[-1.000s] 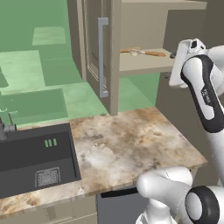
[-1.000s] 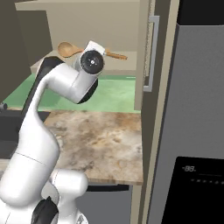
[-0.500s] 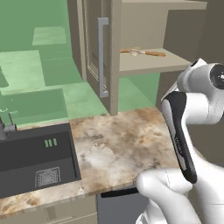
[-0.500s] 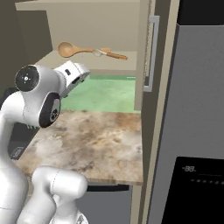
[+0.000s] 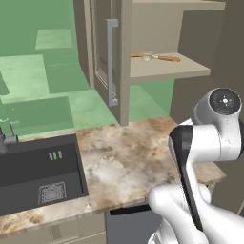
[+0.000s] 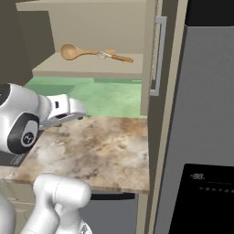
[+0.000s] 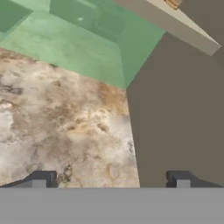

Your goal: Organize the utensils by type. Pick up the wooden spoons from the counter and place them in the open cabinet. Then pick up the metallic utensils from the counter and place them in the open drawer.

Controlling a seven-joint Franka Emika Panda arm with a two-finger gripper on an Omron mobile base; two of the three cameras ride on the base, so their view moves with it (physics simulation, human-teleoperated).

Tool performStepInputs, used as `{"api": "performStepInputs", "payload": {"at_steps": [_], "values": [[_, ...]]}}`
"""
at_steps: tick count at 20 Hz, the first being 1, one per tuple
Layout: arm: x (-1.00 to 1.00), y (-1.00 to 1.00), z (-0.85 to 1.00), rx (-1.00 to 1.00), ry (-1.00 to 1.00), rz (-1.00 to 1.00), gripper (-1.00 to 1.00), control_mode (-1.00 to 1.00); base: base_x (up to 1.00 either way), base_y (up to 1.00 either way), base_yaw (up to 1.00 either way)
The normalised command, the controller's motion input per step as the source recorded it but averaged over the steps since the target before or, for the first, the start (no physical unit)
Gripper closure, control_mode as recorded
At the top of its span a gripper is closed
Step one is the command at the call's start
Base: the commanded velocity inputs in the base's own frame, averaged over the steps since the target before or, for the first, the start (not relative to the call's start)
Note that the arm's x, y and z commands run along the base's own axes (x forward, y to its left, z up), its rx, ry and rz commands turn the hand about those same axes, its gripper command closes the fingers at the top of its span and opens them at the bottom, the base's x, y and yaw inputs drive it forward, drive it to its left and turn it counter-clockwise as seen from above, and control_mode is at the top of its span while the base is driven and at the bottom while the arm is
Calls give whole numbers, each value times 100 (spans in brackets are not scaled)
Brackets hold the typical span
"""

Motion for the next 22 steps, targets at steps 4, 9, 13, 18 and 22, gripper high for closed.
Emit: {"api": "performStepInputs", "payload": {"at_steps": [4,9,13,18,22], "values": [[-27,0,-66,22,8,-22,-100,-100,0,0,0],[-16,-11,-49,28,4,-4,-100,-100,0,0,0],[-4,-3,-39,25,4,0,-100,-100,0,0,0],[0,0,-14,12,0,0,-100,-100,0,0,0],[0,0,0,0,0,0,-100,-100,0,0,0]]}}
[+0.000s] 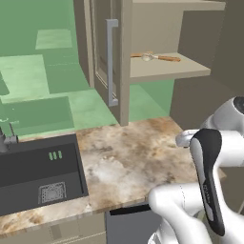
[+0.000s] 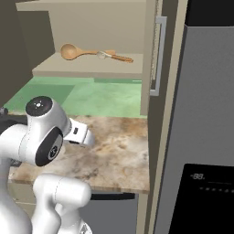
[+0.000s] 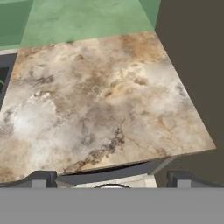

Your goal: Organize the utensils by type. Pick up the wooden spoons from the counter and place them in the open cabinet. Then pick up the metallic utensils from the counter and place them in the open drawer.

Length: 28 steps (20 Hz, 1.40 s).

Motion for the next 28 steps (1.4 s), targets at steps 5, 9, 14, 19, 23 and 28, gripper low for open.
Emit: {"api": "performStepInputs", "payload": {"at_steps": [5,9,14,19,23,28], "values": [[-7,0,-2,0,0,0,-100,100,-30,0,0],[0,0,0,0,0,0,-100,100,-76,2,0],[0,0,0,0,0,0,-100,100,-98,1,36],[0,0,0,0,0,0,-100,100,-46,19,95],[0,0,0,0,0,0,-100,100,-22,19,100],[0,0,0,0,0,0,-100,100,-14,19,100]]}}
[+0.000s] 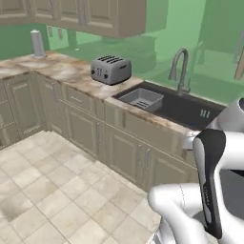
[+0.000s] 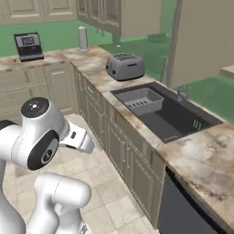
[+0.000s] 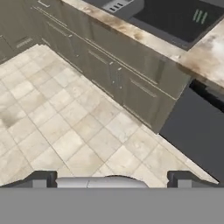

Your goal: Organize the utensils by type. Pick up the wooden spoons from the counter and place them in the open cabinet. Then pick up the metallic utensils from the counter and place them in the open drawer.

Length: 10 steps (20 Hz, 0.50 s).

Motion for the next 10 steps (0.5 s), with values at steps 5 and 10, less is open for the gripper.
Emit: {"api": "performStepInputs", "payload": {"at_steps": [5,10], "values": [[0,0,0,0,0,0,-100,100,7,16,100],[0,0,0,0,0,0,-100,100,84,5,57]]}}
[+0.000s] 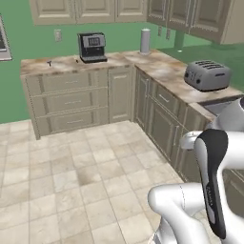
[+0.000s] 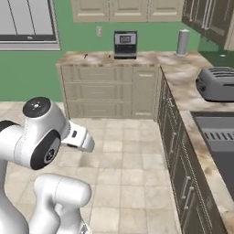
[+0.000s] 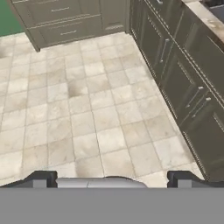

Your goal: Organize the utensils by type. Pick up the wooden spoons from the counter and place them in the open cabinet. Then pick up the metallic utensils from the counter and place them in the open drawer.

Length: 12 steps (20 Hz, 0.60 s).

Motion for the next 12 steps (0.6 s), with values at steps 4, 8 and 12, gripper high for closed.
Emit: {"api": "performStepInputs", "payload": {"at_steps": [4,8,12], "values": [[0,0,0,0,0,0,-100,100,100,-3,25],[0,0,0,0,0,0,-100,100,100,-14,20],[0,0,0,0,0,0,-100,100,98,-18,6]]}}
